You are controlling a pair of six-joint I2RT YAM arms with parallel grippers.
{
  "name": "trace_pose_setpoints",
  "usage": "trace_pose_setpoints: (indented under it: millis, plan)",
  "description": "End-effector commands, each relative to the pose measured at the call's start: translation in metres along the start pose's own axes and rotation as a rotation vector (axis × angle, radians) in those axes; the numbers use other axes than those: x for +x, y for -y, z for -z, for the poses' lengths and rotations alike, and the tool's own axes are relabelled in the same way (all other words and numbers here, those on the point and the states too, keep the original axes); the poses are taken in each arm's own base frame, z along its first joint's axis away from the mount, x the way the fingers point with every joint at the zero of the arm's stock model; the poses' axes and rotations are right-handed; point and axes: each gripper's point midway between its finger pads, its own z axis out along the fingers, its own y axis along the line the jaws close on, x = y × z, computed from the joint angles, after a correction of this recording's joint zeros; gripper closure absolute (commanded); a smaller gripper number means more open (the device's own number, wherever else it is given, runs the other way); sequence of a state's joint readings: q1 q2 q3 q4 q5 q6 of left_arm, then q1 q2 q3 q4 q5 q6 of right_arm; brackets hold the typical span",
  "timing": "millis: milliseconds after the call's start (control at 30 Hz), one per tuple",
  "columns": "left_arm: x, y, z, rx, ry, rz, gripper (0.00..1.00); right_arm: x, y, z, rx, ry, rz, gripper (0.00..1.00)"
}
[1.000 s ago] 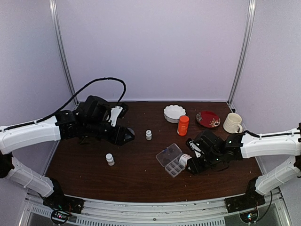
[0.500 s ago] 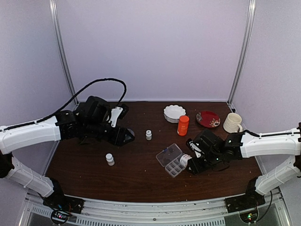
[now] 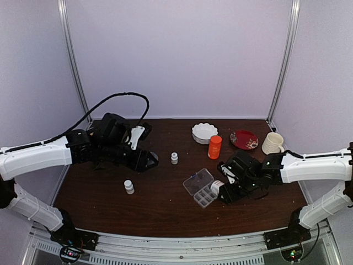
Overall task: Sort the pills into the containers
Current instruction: Pour the pill into the compartment of the pill container.
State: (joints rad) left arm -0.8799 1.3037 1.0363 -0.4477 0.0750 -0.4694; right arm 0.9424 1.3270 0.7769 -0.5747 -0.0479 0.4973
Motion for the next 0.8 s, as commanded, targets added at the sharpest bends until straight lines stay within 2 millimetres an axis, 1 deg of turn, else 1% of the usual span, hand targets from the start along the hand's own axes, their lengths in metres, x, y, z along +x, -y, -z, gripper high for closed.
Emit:
trace_pose_setpoints:
  millis: [0, 67, 100, 167, 233, 267, 300, 333, 367, 433, 467, 533, 567, 600, 667, 733, 767]
  plan:
    - [-0.009, 0.008, 0.002, 0.023, 0.023, -0.015, 1.00, -0.014, 0.001, 0.009, 0.003, 0.072, -0.022, 1.00]
    - [-0.010, 0.008, 0.002, 0.024, 0.024, -0.014, 1.00, -0.007, 0.004, 0.006, 0.043, -0.001, 0.001, 1.00]
    - [-0.010, 0.009, 0.002, 0.025, 0.026, -0.014, 1.00, -0.006, 0.002, 0.004, 0.041, -0.017, 0.010, 1.00]
    - [-0.010, 0.009, 0.002, 0.025, 0.026, -0.016, 1.00, -0.012, -0.007, 0.008, -0.015, 0.034, -0.009, 1.00]
    - [-0.010, 0.009, 0.002, 0.024, 0.024, -0.018, 1.00, -0.015, -0.006, 0.011, -0.024, 0.079, -0.022, 1.00]
    - [-0.009, 0.008, 0.002, 0.021, 0.023, -0.016, 1.00, -0.013, -0.002, 0.009, 0.005, 0.058, -0.013, 1.00]
    - [-0.009, 0.008, 0.002, 0.022, 0.023, -0.015, 1.00, -0.006, 0.002, 0.006, 0.039, 0.004, 0.003, 1.00]
    - [-0.009, 0.008, 0.002, 0.022, 0.022, -0.014, 1.00, -0.004, 0.002, 0.004, 0.050, -0.026, 0.017, 1.00]
    - [-0.008, 0.009, 0.001, 0.023, 0.020, -0.014, 1.00, -0.005, -0.003, 0.005, 0.025, -0.021, 0.018, 1.00]
    - [-0.008, 0.009, 0.001, 0.023, 0.020, -0.015, 1.00, -0.013, -0.010, 0.011, -0.029, 0.047, -0.008, 1.00]
    - [-0.008, 0.009, 0.001, 0.023, 0.019, -0.016, 1.00, -0.017, -0.010, 0.012, -0.035, 0.077, -0.016, 1.00]
    - [-0.008, 0.009, 0.001, 0.024, 0.019, -0.016, 1.00, -0.012, -0.003, 0.007, 0.007, 0.044, -0.010, 1.00]
    - [-0.008, 0.009, 0.001, 0.023, 0.019, -0.016, 1.00, -0.006, -0.001, 0.005, 0.028, -0.007, 0.003, 1.00]
    - [-0.008, 0.009, 0.001, 0.024, 0.021, -0.017, 1.00, -0.006, -0.004, 0.004, 0.021, -0.015, 0.012, 1.00]
    - [-0.008, 0.010, 0.001, 0.024, 0.020, -0.018, 1.00, -0.011, -0.008, 0.008, -0.011, 0.023, -0.003, 1.00]
    - [-0.008, 0.009, 0.002, 0.021, 0.019, -0.019, 1.00, -0.014, -0.006, 0.010, -0.012, 0.058, -0.009, 1.00]
    - [-0.008, 0.009, 0.002, 0.021, 0.019, -0.018, 1.00, -0.012, -0.003, 0.011, 0.008, 0.042, -0.006, 1.00]
